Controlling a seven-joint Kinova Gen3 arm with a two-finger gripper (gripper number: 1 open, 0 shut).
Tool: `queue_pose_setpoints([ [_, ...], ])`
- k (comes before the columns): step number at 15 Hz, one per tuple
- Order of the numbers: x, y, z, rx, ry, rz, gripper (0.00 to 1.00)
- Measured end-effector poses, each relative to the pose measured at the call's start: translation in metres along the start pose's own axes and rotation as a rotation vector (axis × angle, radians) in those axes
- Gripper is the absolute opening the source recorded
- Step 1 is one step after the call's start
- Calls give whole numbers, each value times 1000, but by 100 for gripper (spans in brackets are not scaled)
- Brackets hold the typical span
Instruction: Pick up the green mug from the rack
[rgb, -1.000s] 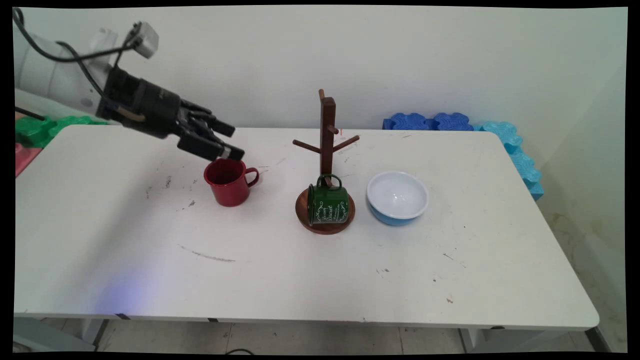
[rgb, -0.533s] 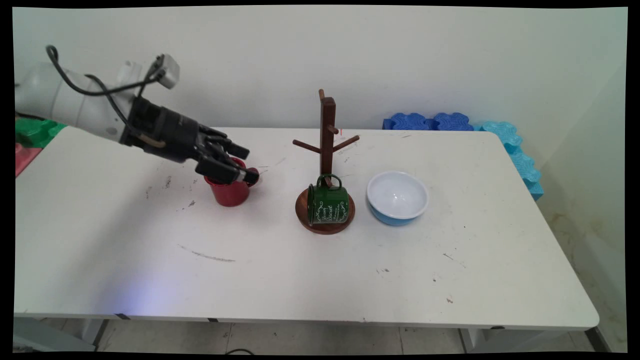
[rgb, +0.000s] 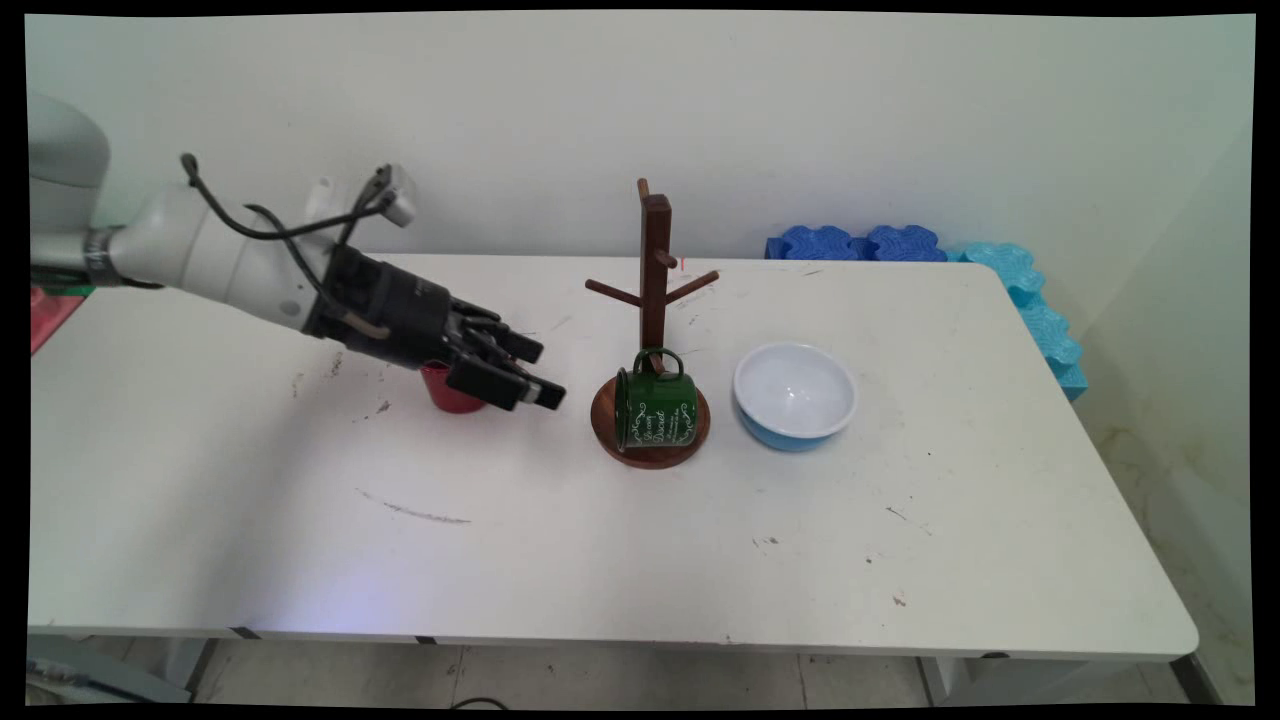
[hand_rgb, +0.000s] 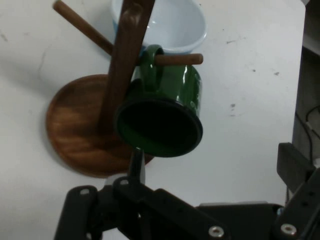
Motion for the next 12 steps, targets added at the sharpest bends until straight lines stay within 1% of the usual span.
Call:
queue_pose_setpoints([
  [5, -3, 3, 28, -25, -4, -48, 100],
  [12, -6, 4, 63, -49, -13, -103, 100],
])
